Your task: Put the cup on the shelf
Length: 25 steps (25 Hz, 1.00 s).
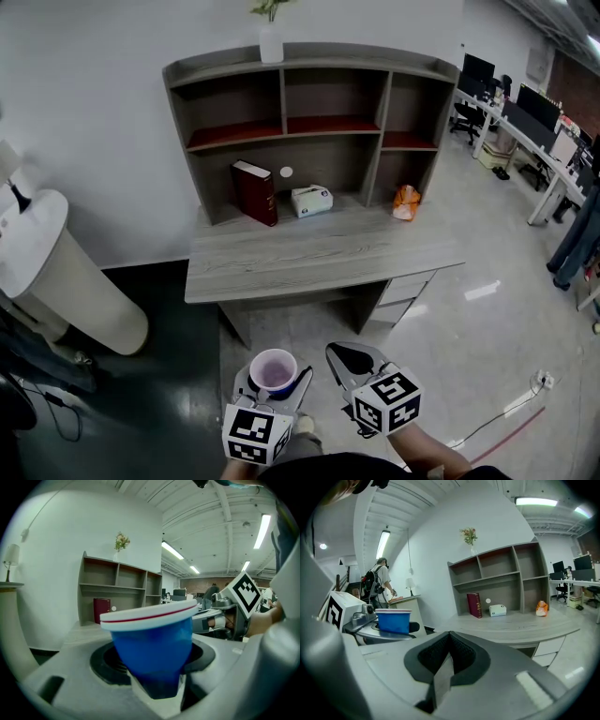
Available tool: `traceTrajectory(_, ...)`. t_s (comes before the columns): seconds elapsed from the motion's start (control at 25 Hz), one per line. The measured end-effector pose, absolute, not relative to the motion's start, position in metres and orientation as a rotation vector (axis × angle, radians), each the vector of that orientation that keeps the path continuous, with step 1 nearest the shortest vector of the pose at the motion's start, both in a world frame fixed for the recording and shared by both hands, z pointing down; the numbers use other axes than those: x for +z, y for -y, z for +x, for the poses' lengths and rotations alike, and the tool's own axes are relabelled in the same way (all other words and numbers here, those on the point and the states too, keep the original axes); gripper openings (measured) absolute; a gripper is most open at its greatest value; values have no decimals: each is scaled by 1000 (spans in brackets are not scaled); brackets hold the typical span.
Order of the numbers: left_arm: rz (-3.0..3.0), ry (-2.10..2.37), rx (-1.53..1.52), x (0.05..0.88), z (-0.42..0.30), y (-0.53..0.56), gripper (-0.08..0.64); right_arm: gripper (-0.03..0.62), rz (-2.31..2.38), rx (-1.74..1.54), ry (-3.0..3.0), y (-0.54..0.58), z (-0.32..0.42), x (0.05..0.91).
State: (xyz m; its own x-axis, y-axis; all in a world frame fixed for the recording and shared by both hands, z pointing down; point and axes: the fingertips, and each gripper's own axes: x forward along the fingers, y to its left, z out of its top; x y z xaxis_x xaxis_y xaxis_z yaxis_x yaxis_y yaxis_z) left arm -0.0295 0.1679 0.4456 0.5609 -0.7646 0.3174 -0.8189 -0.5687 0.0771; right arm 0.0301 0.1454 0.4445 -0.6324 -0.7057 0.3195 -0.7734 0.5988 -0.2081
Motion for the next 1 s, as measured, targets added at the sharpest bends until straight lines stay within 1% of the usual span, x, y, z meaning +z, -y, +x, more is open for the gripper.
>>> traceTrajectory(0.56,2621,1285,410,444,-71,-91,284,-3,1264,491,2605,-66,-9,443)
traceTrajectory(1.0,2604,1275,376,443,-67,-38,284,-3,1269,500,2597,-12,0,443)
